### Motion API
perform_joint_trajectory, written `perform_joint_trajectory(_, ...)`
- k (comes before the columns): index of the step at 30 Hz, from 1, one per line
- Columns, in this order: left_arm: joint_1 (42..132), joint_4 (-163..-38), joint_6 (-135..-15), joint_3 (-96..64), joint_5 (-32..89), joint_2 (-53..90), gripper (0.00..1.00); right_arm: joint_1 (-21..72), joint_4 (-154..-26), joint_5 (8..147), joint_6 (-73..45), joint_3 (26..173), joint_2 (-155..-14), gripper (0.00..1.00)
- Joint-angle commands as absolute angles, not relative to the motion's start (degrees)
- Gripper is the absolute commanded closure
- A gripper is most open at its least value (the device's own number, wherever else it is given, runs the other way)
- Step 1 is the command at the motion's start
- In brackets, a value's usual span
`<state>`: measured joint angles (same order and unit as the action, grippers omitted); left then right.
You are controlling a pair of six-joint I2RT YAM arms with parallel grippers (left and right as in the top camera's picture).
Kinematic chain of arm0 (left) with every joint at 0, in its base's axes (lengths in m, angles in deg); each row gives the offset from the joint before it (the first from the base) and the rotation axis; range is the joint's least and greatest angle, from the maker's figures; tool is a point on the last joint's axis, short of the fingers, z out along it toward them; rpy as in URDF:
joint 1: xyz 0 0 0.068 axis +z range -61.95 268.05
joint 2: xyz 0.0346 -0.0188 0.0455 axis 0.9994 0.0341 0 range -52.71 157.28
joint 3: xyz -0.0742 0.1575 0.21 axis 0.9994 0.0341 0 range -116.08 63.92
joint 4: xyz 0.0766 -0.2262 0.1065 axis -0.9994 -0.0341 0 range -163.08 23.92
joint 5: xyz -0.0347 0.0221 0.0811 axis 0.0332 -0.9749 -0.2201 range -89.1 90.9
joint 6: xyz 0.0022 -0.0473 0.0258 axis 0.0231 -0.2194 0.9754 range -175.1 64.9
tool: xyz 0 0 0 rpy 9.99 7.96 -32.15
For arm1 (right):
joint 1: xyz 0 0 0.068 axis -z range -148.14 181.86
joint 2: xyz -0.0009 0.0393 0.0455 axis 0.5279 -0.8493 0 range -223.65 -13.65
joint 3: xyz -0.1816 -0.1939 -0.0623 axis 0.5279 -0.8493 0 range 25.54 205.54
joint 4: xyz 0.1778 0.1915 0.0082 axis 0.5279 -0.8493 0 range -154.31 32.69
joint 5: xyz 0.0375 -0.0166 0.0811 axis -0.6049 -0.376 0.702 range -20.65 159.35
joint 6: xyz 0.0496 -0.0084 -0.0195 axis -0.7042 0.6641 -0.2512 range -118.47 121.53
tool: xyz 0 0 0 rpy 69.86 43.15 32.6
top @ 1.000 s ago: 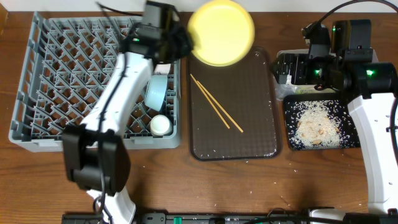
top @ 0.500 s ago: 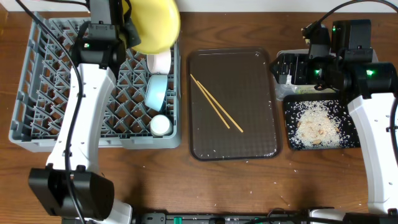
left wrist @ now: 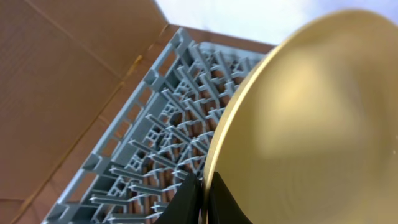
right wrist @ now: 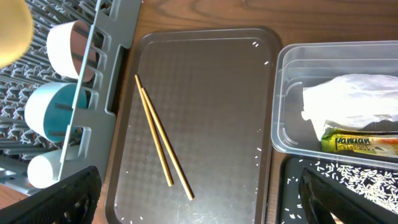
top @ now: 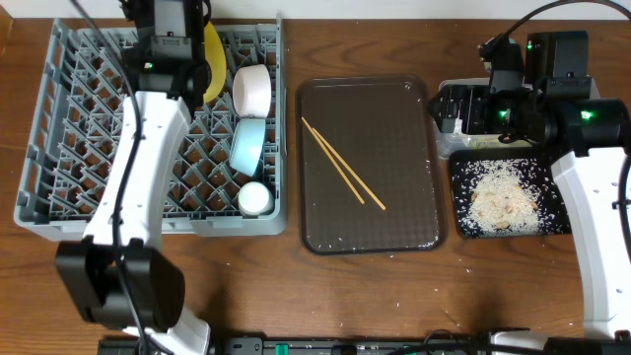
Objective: Sort waste into correct bins and load items into the dishwasher
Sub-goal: 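Lift the yellow plate and carry it into the rack's back row, then stand the yellow plate upright in the rack and release it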
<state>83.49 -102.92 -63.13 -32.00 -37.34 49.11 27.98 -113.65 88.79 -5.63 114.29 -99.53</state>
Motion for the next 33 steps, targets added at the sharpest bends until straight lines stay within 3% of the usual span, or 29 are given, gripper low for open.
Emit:
perform_joint_trajectory(1, 83.49, -102.48, -62.15, -31.96, -42.26, 52.21, 0.93, 27.94, -113.71, 88.66, -5.67, 114.34, -99.84, 0.01)
perform_joint_trajectory(33, 83.49, -91.99, -51.35, -31.96, -45.23, 56.21, 0.92, 27.94, -113.71, 88.64, -5.67, 114.34, -99.84, 0.01)
